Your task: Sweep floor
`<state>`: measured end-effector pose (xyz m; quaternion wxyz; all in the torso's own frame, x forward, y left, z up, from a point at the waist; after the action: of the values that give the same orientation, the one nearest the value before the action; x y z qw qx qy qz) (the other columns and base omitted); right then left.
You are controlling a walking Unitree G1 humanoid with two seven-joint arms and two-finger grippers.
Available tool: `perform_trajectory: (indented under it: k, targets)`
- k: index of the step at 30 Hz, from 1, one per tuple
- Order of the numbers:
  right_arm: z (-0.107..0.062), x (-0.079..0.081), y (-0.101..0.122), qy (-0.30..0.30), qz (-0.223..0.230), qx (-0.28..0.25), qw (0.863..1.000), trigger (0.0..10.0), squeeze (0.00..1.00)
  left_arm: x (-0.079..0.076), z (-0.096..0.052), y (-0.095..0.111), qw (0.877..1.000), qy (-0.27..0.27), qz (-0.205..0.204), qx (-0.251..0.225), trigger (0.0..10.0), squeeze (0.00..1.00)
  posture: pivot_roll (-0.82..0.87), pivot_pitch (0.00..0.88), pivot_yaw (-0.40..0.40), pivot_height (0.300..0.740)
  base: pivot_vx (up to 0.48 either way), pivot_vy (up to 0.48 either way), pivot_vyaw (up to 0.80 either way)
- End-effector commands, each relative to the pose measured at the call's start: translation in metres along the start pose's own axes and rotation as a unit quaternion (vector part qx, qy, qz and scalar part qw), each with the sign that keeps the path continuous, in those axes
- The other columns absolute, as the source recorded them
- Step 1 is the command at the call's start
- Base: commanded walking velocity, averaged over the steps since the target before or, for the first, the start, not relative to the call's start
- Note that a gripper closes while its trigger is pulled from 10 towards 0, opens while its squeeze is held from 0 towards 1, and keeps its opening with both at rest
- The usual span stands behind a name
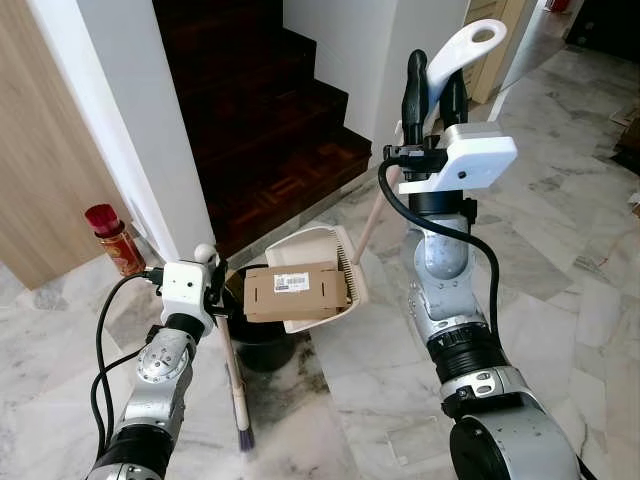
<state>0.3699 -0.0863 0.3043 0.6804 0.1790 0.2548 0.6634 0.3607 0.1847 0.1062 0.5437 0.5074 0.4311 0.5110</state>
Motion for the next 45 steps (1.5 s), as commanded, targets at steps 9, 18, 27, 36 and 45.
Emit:
perform_trajectory:
  k: [9, 18, 27, 36, 45]
  targets:
    - [0.008, 0.02, 0.038, 0.05, -0.043, -0.099, 0.993, 10.0, 0.0, 0.001, -0.001, 0.005, 1.0, -0.001, 0.015, -0.015, 10.0, 0.0, 0.04, 0.038, -0.05, 0.74, 0.0, 0.0, 0.0]
    - [0.007, 0.023, 0.038, 0.055, -0.052, -0.097, 0.992, 10.0, 0.0, 0.001, -0.001, 0.004, 1.0, 0.002, 0.016, -0.015, 10.0, 0.0, 0.04, 0.041, -0.054, 0.74, 0.0, 0.0, 0.0]
    - [0.009, 0.032, 0.028, 0.038, -0.015, -0.044, 0.998, 10.0, 0.0, 0.001, -0.001, 0.003, 1.0, 0.004, 0.016, -0.013, 10.0, 0.0, 0.04, 0.042, -0.059, 0.74, 0.0, 0.0, 0.0]
    - [0.006, 0.029, -0.008, -0.029, 0.036, 0.093, 0.995, 10.0, 0.0, 0.001, -0.002, 0.002, 1.0, 0.006, 0.016, -0.011, 10.0, 0.0, 0.04, 0.04, -0.065, 0.74, 0.0, 0.0, 0.0]
    - [0.004, 0.022, -0.015, -0.044, 0.029, 0.119, 0.991, 10.0, 0.0, 0.002, -0.003, 0.001, 1.0, 0.01, 0.018, -0.009, 10.0, 0.0, 0.04, 0.04, -0.067, 0.74, 0.0, 0.0, 0.0]
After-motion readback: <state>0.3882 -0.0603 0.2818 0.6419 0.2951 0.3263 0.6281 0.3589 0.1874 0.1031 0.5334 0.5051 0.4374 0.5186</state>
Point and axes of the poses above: a point about 5 cm out from each wrist's last joint towards the gripper, its own z axis pointing out of the wrist towards the gripper, its own y axis along the axis of the wrist's last joint, x = y × z, the point moved 4 cm from there along z, pointing out of the wrist towards the gripper, and after that the axes turned 4 degrees about -z, right-handed, at the moved point
